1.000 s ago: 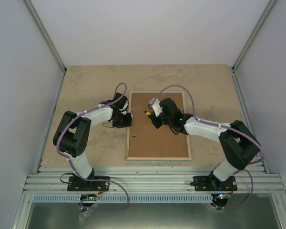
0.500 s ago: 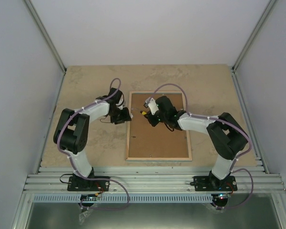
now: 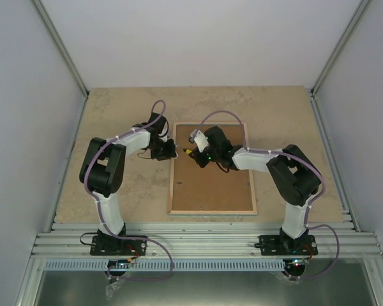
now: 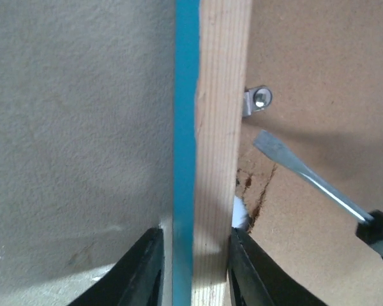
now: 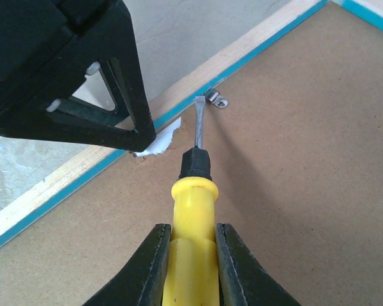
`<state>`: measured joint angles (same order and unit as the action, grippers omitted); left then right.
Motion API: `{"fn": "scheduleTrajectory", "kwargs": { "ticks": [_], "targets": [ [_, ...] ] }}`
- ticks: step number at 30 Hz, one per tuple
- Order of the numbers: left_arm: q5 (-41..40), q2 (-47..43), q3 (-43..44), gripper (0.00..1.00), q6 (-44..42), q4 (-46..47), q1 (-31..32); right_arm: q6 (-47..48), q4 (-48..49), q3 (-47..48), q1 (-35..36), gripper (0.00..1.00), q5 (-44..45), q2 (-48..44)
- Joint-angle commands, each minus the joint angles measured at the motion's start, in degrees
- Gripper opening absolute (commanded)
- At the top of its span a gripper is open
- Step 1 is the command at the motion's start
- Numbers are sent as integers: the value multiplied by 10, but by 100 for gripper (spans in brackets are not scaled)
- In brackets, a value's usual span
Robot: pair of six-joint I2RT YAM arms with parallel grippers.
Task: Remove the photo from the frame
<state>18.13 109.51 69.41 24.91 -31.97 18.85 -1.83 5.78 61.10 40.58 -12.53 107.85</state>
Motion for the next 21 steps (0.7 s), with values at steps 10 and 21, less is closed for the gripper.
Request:
{"fn": "scheduleTrajectory", "kwargs": {
  "ticks": [10,21],
  "targets": [
    [4,24,9,15,-19,-20,0,15,-7,31,-8,0,-27,39],
    [10,26,6,8,-20,-19,0,-21,18,40,-18,0,15,60]
  ]
}}
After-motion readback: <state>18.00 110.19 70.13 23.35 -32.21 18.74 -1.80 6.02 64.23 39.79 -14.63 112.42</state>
